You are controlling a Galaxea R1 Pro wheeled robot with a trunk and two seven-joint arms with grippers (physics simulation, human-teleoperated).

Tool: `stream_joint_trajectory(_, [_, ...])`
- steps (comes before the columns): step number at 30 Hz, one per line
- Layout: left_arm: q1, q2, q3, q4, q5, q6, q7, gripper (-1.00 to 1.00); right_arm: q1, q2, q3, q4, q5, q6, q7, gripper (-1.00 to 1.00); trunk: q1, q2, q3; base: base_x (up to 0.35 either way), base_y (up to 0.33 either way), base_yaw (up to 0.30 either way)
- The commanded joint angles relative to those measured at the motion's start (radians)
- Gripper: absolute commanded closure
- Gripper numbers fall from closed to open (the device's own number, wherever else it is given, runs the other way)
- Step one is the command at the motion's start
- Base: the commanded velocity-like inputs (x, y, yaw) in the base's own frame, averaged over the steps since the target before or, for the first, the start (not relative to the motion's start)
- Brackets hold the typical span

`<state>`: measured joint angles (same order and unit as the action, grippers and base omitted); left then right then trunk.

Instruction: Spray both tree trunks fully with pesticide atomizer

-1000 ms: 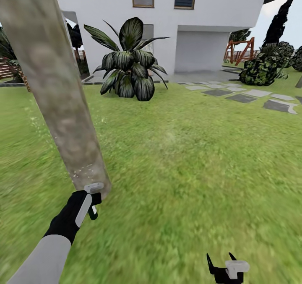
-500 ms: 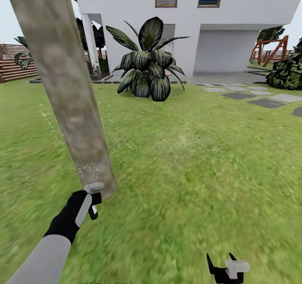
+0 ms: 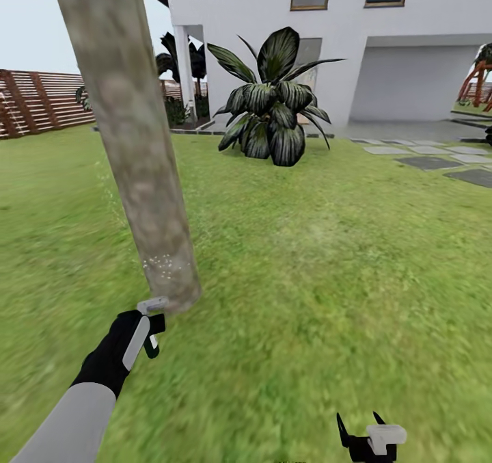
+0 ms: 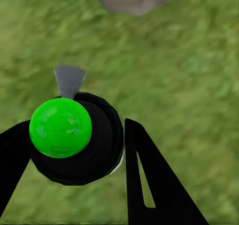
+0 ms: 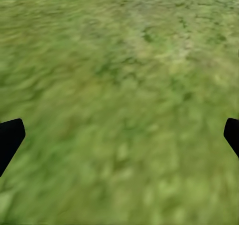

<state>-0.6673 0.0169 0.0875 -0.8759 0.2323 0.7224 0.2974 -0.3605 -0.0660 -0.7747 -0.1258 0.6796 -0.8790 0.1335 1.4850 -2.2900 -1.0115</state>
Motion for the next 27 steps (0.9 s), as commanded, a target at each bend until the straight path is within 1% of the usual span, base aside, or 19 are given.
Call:
stream_joint_trajectory(1, [0.0, 0.0, 0.0, 0.0, -0.001, 0.0, 0.0, 1.0, 0.0, 0.0, 0.0, 0.0, 0.0, 0.0, 0.0, -1.0, 0.0, 0.0, 0.0, -0.134, -0.267, 0.277])
stream_joint_trajectory(5, [0.0, 0.0, 0.0, 0.0, 0.0, 0.0, 0.0, 1.0, 0.0, 0.0, 0.0, 0.0, 0.0, 0.0, 0.0, -1.0, 0.0, 0.0, 0.0, -0.171, -0.247, 0.277])
stream_joint_trajectory(8, [0.0, 0.0, 0.0, 0.002, 0.001, -0.001, -0.001, 1.0, 0.0, 0.0, 0.0, 0.0, 0.0, 0.0, 0.0, -1.0, 0.0, 0.0, 0.0, -0.149, -0.14, 0.249])
stream_joint_trajectory(11, [-0.001, -0.001, -0.007, 0.002, -0.002, -0.005, -0.001, 1.0, 0.0, 0.0, 0.0, 0.0, 0.0, 0.0, 0.0, -1.0, 0.0, 0.0, 0.0, -0.029, -0.023, 0.06])
stream_joint_trajectory(15, [-0.02, -0.006, -0.02, 0.013, -0.008, -0.003, -0.001, 1.0, 0.0, 0.0, 0.0, 0.0, 0.0, 0.0, 0.0, -1.0, 0.0, 0.0, 0.0, -0.003, -0.003, 0.007])
stream_joint_trajectory(17, [-0.064, -0.012, -0.023, 0.022, -0.008, 0.004, -0.002, 1.0, 0.0, 0.0, 0.0, 0.0, 0.0, 0.0, 0.0, -1.0, 0.0, 0.0, 0.0, 0.0, 0.0, 0.001])
stream_joint_trajectory(19, [-0.134, -0.015, -0.025, 0.052, -0.009, 0.01, -0.003, 1.0, 0.0, 0.0, 0.0, 0.0, 0.0, 0.0, 0.0, -1.0, 0.0, 0.0, 0.0, 0.0, 0.0, 0.0])
stream_joint_trajectory(20, [-0.158, -0.016, -0.025, 0.062, -0.009, 0.012, -0.004, 1.0, 0.0, 0.0, 0.0, 0.0, 0.0, 0.0, 0.0, -1.0, 0.0, 0.0, 0.0, 0.0, 0.0, 0.0])
stream_joint_trajectory(22, [-0.179, -0.017, -0.026, 0.066, -0.009, 0.013, -0.01, 1.0, 0.0, 0.0, 0.0, 0.0, 0.0, 0.0, 0.0, -1.0, 0.0, 0.0, 0.0, 0.0, 0.0, 0.0])
stream_joint_trajectory(25, [-0.19, 0.006, -0.024, 0.06, -0.01, 0.031, -0.072, 1.0, 0.0, 0.0, 0.0, 0.0, 0.0, 0.0, 0.0, -1.0, 0.0, 0.0, 0.0, 0.0, 0.0, 0.0])
stream_joint_trajectory(26, [-0.191, 0.026, -0.022, 0.059, -0.011, 0.044, -0.082, 1.0, 0.0, 0.0, 0.0, 0.0, 0.0, 0.0, 0.0, -1.0, 0.0, 0.0, 0.0, 0.0, 0.0, 0.0])
stream_joint_trajectory(27, [-0.192, 0.069, -0.019, 0.059, -0.007, 0.054, -0.089, 1.0, 0.0, 0.0, 0.0, 0.0, 0.0, 0.0, 0.0, -1.0, 0.0, 0.0, 0.0, 0.0, 0.0, 0.0])
